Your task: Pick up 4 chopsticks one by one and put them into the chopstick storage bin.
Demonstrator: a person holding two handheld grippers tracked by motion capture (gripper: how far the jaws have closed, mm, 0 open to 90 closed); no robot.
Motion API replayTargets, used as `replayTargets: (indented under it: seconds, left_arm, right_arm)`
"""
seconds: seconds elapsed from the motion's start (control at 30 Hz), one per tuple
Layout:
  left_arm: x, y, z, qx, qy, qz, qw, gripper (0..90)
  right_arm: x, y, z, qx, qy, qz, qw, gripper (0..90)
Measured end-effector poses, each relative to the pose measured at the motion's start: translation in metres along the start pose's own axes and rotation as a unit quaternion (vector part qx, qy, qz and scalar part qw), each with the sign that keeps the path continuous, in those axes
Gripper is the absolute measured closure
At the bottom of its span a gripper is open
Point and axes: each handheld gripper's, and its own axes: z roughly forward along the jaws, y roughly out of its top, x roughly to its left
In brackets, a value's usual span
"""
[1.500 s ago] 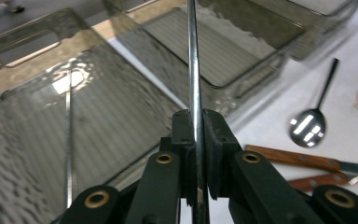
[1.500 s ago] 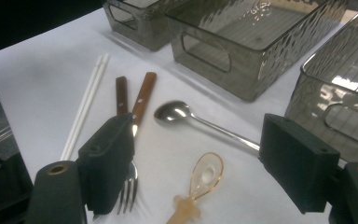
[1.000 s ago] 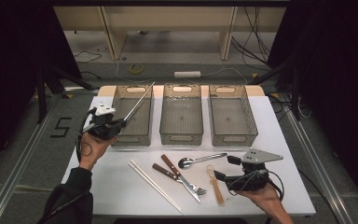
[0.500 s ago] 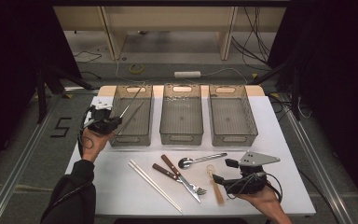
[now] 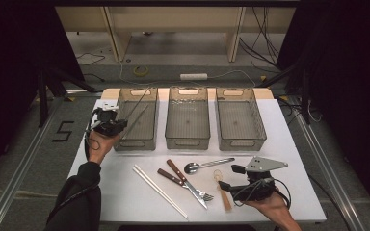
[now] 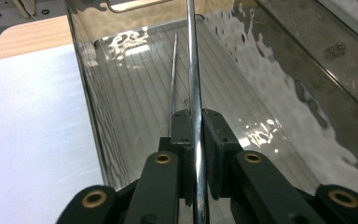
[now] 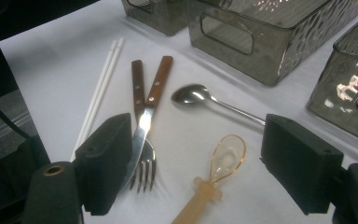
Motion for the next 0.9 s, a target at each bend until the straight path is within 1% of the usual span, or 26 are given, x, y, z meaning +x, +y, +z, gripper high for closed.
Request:
replayTargets:
  seconds: [0.03,0.1,0.13,0.17,0.23,0.3,0.33,0.43,0.53,0.6,0.63,0.67,0.73,0.77,0.8,0.9]
  left_arm:
    - [0.000,0.000,0.000,0.002,-0.001,-0.002,1.0000,72.4]
    - [0.000,0.000,-0.001,0.000,-0.004,-0.002,1.0000,64.7]
    - [-0.001,0.000,-0.002,0.000,-0.003,0.001,1.0000,61.5]
    - [-0.001,0.000,-0.004,-0.002,-0.007,0.002,1.0000,57.6]
    - [-0.003,0.001,-0.008,0.002,-0.022,0.007,0.9997,52.0]
    - [-0.008,0.002,-0.014,0.000,-0.035,0.012,0.9993,46.4]
    - [-0.011,0.003,-0.019,-0.001,-0.044,0.019,0.9989,44.1]
    - [-0.020,0.007,-0.030,0.000,-0.059,0.037,0.9975,37.3]
    - [-0.030,0.009,-0.041,0.002,-0.080,0.054,0.9953,31.7]
    - [-0.037,0.009,-0.048,0.006,-0.092,0.073,0.9930,29.4]
    - [-0.040,0.009,-0.050,0.007,-0.094,0.077,0.9926,27.8]
    - [-0.042,0.009,-0.053,0.012,-0.099,0.086,0.9913,26.6]
    - [-0.046,0.008,-0.055,0.013,-0.108,0.095,0.9895,25.1]
    - [-0.048,0.007,-0.057,0.016,-0.111,0.100,0.9886,24.4]
    - [-0.051,0.006,-0.058,0.021,-0.114,0.110,0.9872,23.5]
    - [-0.057,0.003,-0.060,0.030,-0.121,0.124,0.9843,21.3]
  right_arm:
    - [0.000,0.000,0.000,0.001,0.000,0.000,1.0000,25.9]
    - [0.000,0.000,0.000,0.000,0.001,0.000,1.0000,25.9]
    - [0.000,0.000,0.000,0.000,0.001,0.000,1.0000,25.9]
    - [0.000,0.000,0.000,0.000,0.000,-0.001,1.0000,25.9]
    - [0.001,0.000,-0.001,0.000,0.002,-0.001,1.0000,25.8]
    - [0.001,0.000,-0.001,-0.001,0.001,-0.001,1.0000,25.7]
    - [0.001,0.000,-0.001,-0.002,0.002,0.000,1.0000,25.6]
    - [0.001,0.000,-0.002,-0.005,0.001,-0.002,1.0000,25.4]
    - [0.000,0.000,-0.003,-0.009,0.000,-0.001,1.0000,25.2]
    - [0.000,0.000,-0.003,-0.010,-0.001,0.000,0.9999,25.2]
    - [0.001,-0.001,-0.003,-0.010,-0.001,0.001,0.9999,25.2]
    - [0.001,-0.001,-0.003,-0.010,-0.001,0.001,1.0000,25.2]
    - [0.001,-0.001,-0.003,-0.009,-0.002,0.001,1.0000,25.2]
    - [0.001,-0.001,-0.003,-0.008,-0.001,0.001,1.0000,25.1]
    - [0.001,-0.001,-0.003,-0.008,-0.001,0.001,1.0000,25.1]
    - [0.001,-0.001,-0.003,-0.010,-0.003,0.000,0.9999,24.9]
